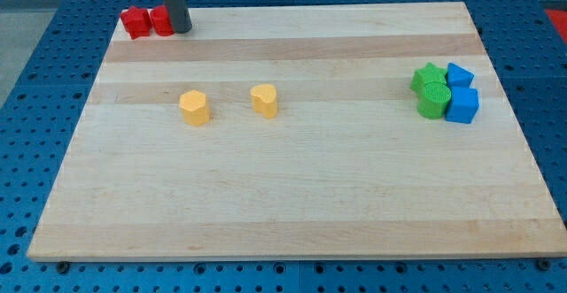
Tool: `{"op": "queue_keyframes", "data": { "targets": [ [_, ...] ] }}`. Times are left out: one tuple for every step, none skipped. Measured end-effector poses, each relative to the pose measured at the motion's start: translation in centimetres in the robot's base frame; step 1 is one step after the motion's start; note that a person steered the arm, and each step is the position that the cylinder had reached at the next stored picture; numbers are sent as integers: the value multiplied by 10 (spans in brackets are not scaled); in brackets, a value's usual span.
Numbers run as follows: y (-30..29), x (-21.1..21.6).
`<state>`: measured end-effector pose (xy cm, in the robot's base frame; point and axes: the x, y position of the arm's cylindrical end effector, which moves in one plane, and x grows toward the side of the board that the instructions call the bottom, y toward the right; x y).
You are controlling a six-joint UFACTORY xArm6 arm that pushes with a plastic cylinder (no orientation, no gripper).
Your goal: Slide the yellow heart below the red star
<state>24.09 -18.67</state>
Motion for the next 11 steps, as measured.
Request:
{"op": "queue_keyframes", "data": {
  "targets": [
    [0, 0],
    [58, 18],
    [121, 49],
    [164, 90],
    [195, 135],
    [195, 175],
    [178, 184],
    [160, 179],
    [138, 170],
    [112, 158],
    [82, 154]
  ]
}}
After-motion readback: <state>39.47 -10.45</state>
